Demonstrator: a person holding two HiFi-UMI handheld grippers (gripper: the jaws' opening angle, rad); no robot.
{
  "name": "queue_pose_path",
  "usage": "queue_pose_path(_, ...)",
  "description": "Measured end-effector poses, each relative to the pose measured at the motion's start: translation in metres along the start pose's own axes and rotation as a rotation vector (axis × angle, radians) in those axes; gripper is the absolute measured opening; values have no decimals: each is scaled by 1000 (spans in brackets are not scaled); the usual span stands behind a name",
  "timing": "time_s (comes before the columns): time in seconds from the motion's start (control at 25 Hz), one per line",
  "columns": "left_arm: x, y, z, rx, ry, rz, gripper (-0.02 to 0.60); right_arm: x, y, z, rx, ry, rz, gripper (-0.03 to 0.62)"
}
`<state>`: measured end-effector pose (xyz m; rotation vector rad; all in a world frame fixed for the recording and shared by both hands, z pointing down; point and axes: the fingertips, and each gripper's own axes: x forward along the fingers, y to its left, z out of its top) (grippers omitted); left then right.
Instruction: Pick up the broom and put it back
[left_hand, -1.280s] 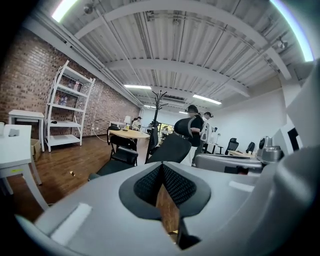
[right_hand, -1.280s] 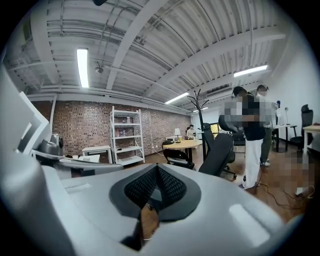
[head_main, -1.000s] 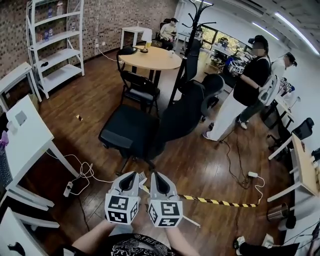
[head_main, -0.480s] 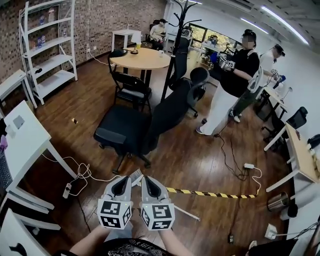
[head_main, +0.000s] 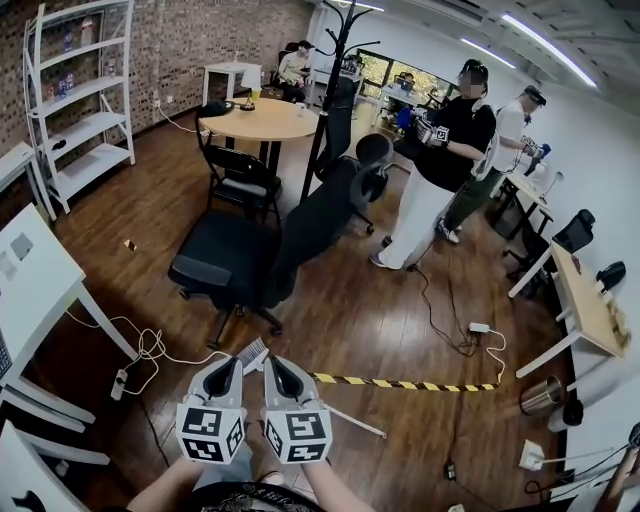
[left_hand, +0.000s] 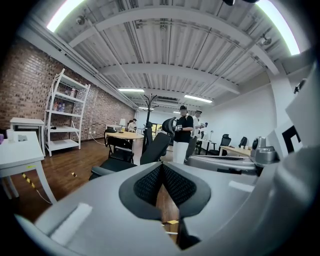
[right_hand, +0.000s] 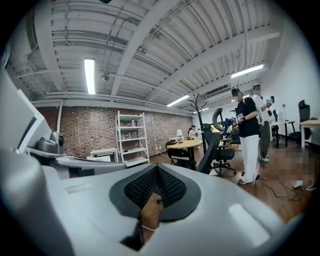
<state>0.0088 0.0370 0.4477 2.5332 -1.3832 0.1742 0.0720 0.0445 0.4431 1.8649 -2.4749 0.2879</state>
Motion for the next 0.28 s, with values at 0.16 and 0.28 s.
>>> queue_pose_path(0.16, 1, -3, -1, 3, -4, -4, 5, -2, -3, -3, -6, -1, -5, 0)
queue_pose_path(0.28, 13, -13, 3, 6, -26, -30, 5, -5, -20, 4, -24, -26, -29, 0)
